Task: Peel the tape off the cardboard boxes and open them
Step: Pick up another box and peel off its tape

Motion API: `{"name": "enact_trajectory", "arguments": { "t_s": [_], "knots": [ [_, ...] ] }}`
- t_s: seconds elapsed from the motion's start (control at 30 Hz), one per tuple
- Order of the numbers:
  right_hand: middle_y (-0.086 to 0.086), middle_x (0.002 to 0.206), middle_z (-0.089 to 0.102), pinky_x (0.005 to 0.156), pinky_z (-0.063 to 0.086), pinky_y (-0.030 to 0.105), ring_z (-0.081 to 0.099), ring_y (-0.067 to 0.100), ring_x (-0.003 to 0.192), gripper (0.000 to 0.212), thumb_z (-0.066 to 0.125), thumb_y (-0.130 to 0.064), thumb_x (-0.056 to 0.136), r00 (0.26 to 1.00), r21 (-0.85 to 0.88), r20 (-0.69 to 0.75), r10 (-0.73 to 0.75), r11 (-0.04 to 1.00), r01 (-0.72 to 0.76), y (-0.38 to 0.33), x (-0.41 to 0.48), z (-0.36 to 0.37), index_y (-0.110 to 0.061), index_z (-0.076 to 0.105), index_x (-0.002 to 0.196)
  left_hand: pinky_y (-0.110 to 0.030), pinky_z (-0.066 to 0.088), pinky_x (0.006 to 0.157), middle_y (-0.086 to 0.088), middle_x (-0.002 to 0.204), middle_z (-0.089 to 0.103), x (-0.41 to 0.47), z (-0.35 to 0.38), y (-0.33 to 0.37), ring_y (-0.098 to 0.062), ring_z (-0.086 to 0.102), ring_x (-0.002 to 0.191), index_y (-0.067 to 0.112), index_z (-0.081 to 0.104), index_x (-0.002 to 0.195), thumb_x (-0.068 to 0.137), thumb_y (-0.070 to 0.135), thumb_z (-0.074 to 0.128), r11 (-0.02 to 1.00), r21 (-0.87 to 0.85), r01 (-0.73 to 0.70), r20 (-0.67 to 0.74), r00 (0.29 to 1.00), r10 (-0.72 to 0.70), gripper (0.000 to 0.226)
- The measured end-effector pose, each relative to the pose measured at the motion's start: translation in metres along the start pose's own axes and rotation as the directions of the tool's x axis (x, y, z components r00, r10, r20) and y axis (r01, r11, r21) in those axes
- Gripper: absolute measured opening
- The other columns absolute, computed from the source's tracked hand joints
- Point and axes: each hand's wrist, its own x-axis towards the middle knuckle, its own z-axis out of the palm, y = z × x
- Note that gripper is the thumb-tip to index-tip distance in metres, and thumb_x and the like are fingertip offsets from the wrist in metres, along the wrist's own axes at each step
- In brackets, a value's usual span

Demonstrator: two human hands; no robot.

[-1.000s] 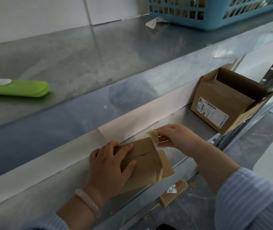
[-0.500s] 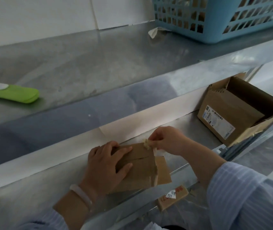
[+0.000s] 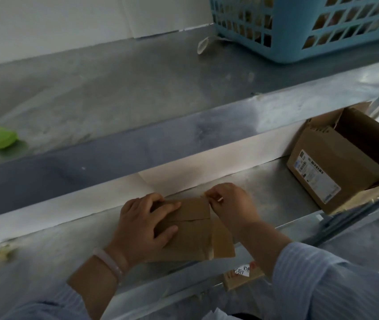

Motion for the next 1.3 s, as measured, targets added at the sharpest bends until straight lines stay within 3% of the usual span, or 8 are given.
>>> {"name": "enact_trajectory", "arguments": {
  "t_s": [0.07, 0.17, 0.3, 0.47, 0.6, 0.77, 0.97, 1.3],
  "knots": [
    [-0.013, 0.091, 0.070, 0.070, 0.046, 0.004, 0.064, 0.002, 0.077, 0.010, 0.069, -0.020, 0.089, 0.991, 0.206, 0.063, 0.115, 0.970, -0.126, 0.006, -0.002, -0.005, -0.024, 0.077, 0.095, -0.043, 0.043, 0.089, 0.003, 0.117, 0.052, 0.000, 0.000, 0.000, -0.017, 0.056, 0.103, 0.037, 0.056, 0.130, 0.086, 0.061, 0.045, 1.000, 0.001, -0.003, -0.003, 1.000, 0.003, 0.051],
    [0.005, 0.094, 0.076, 0.087, 0.058, 0.032, 0.071, 0.016, 0.088, 0.015, 0.064, -0.012, 0.092, 0.909, 0.663, 0.316, 0.272, 0.622, -0.417, 0.013, -0.006, -0.013, -0.018, 0.078, 0.091, -0.043, 0.042, 0.091, 0.003, 0.117, 0.052, 0.000, 0.000, 0.000, -0.017, 0.055, 0.104, 0.037, 0.056, 0.130, 0.086, 0.061, 0.045, 1.000, 0.004, -0.002, -0.002, 1.000, 0.002, 0.051],
    [0.008, 0.092, 0.072, 0.081, 0.060, 0.036, 0.071, 0.018, 0.085, 0.021, 0.072, -0.004, 0.085, 0.880, 0.683, 0.404, 0.248, 0.557, -0.471, 0.021, -0.007, -0.012, -0.018, 0.072, 0.101, -0.043, 0.041, 0.093, 0.004, 0.119, 0.050, -0.001, 0.000, 0.000, -0.015, 0.052, 0.106, 0.038, 0.054, 0.131, 0.086, 0.061, 0.044, 1.000, 0.007, -0.003, 0.011, 1.000, 0.003, 0.051],
    [-0.005, 0.104, 0.072, 0.084, 0.058, 0.029, 0.067, 0.009, 0.097, 0.026, 0.069, -0.028, 0.090, 0.865, 0.439, 0.454, 0.213, 0.792, -0.425, 0.024, 0.001, -0.007, -0.023, 0.070, 0.115, -0.044, 0.042, 0.093, 0.005, 0.118, 0.050, -0.001, 0.000, 0.002, -0.015, 0.052, 0.106, 0.038, 0.054, 0.130, 0.086, 0.060, 0.045, 1.000, 0.007, 0.018, -0.002, 1.000, -0.018, 0.051],
    [0.006, 0.091, 0.072, 0.084, 0.059, 0.037, 0.071, 0.020, 0.090, 0.009, 0.073, -0.014, 0.085, 0.890, 0.496, 0.394, 0.230, 0.762, -0.417, 0.022, 0.005, -0.005, -0.016, 0.067, 0.090, -0.045, 0.042, 0.093, 0.005, 0.119, 0.049, -0.001, 0.001, 0.002, -0.015, 0.052, 0.107, 0.038, 0.054, 0.131, 0.086, 0.060, 0.044, 1.000, 0.011, 0.021, 0.000, 1.000, -0.021, 0.051],
    [0.009, 0.088, 0.070, 0.081, 0.060, 0.043, 0.071, 0.024, 0.080, 0.011, 0.072, -0.008, 0.086, 0.876, 0.557, 0.315, 0.364, 0.677, -0.481, 0.030, 0.016, -0.002, -0.011, 0.062, 0.090, -0.044, 0.041, 0.094, 0.005, 0.119, 0.050, -0.004, 0.001, 0.004, -0.015, 0.052, 0.106, 0.037, 0.055, 0.131, 0.086, 0.060, 0.046, 0.999, 0.019, 0.026, -0.014, 1.000, -0.026, 0.051],
    [-0.009, 0.082, 0.070, 0.069, 0.054, 0.026, 0.065, 0.010, 0.077, 0.021, 0.082, -0.036, 0.077, 0.929, 0.371, 0.102, 0.355, 0.853, -0.367, 0.032, 0.020, -0.010, -0.027, 0.066, 0.087, -0.043, 0.042, 0.094, 0.005, 0.118, 0.051, -0.003, 0.003, 0.005, -0.016, 0.054, 0.104, 0.037, 0.056, 0.130, 0.086, 0.061, 0.044, 0.998, 0.025, 0.064, -0.030, 0.998, -0.064, 0.052],
    [-0.006, 0.088, 0.071, 0.068, 0.058, 0.031, 0.070, 0.017, 0.077, 0.020, 0.073, -0.035, 0.087, 0.888, 0.445, -0.128, 0.441, 0.826, -0.346, 0.055, 0.035, -0.060, -0.027, 0.067, 0.104, -0.040, 0.042, 0.093, 0.007, 0.114, 0.052, -0.005, 0.004, 0.012, -0.013, 0.055, 0.098, 0.039, 0.057, 0.128, 0.085, 0.064, 0.040, 0.981, 0.034, 0.190, -0.097, 0.978, -0.186, 0.052]
  ]
}}
